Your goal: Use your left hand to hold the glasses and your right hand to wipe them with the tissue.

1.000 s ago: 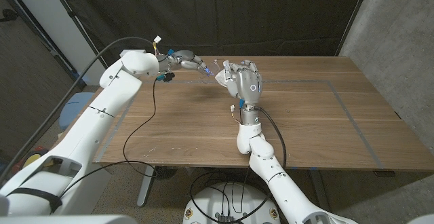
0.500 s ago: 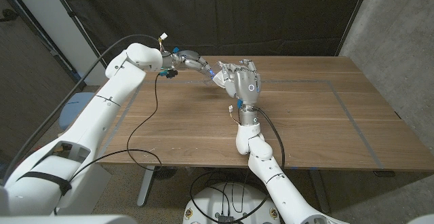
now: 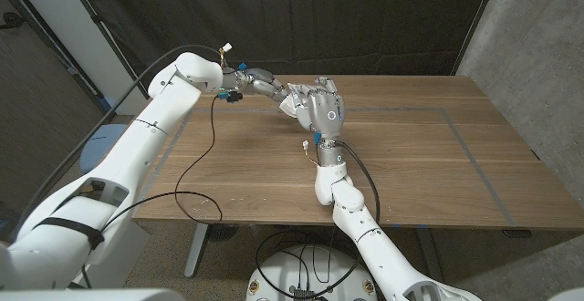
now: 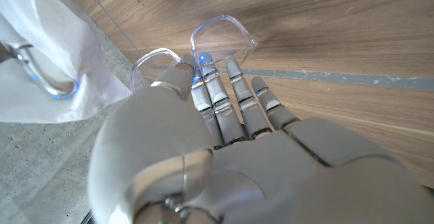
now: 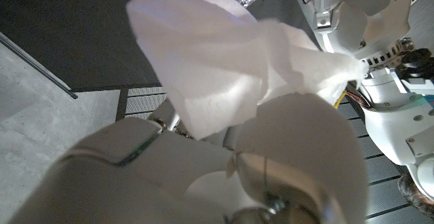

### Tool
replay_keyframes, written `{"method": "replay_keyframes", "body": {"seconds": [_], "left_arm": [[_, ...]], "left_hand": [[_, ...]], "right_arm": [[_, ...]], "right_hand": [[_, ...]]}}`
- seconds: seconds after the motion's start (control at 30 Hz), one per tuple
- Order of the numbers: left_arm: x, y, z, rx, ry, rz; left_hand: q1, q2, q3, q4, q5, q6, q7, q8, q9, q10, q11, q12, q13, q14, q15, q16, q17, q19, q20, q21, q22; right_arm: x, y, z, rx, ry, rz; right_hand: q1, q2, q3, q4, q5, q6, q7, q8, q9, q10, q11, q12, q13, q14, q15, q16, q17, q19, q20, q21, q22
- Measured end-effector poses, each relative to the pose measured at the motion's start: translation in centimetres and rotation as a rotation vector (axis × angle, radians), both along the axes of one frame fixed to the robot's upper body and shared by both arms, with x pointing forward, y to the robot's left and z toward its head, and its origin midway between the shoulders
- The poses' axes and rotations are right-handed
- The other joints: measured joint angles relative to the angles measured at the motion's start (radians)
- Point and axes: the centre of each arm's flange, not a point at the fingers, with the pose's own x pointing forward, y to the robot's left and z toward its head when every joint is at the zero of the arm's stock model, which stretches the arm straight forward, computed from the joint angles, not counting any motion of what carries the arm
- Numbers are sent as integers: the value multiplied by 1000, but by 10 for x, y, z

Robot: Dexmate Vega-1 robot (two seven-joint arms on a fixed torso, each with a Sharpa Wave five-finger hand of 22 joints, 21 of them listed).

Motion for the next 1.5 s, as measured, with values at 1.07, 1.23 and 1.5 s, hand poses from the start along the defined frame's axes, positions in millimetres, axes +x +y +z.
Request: {"method": "replay_keyframes", "body": {"seconds": [1.07,1.23,1.5], "left_arm": [[1,-7,1,-6,62,-78],[0,-8,0,-9,63,-88],[2,-10,-1,-16,66,-96]], "left_hand": [[3,3,-1,-1,3,-5,5,-4,28,4,4,7,4,0,0,5,10,0,0,21,5],[3,3,-2,-1,3,2,12,-3,33,4,4,11,4,11,0,8,10,0,0,24,4],[11,-6,-1,-1,3,8,17,-3,33,4,4,13,4,11,0,12,10,0,0,28,9]], "right_arm": [[17,29,1,-85,20,59],[15,31,-2,-91,24,83],[10,36,-6,-103,28,141]], "right_hand": [[22,-6,-48,7,0,35,0,-50,-4,5,9,-33,-30,-16,8,39,46,-45,1,70,23],[24,-5,-54,7,0,41,6,-59,-4,5,9,-33,-28,-16,8,39,46,-47,0,80,23],[28,-4,-61,8,8,59,2,-67,1,12,16,-36,-28,-18,7,39,51,-50,3,94,28]]}}
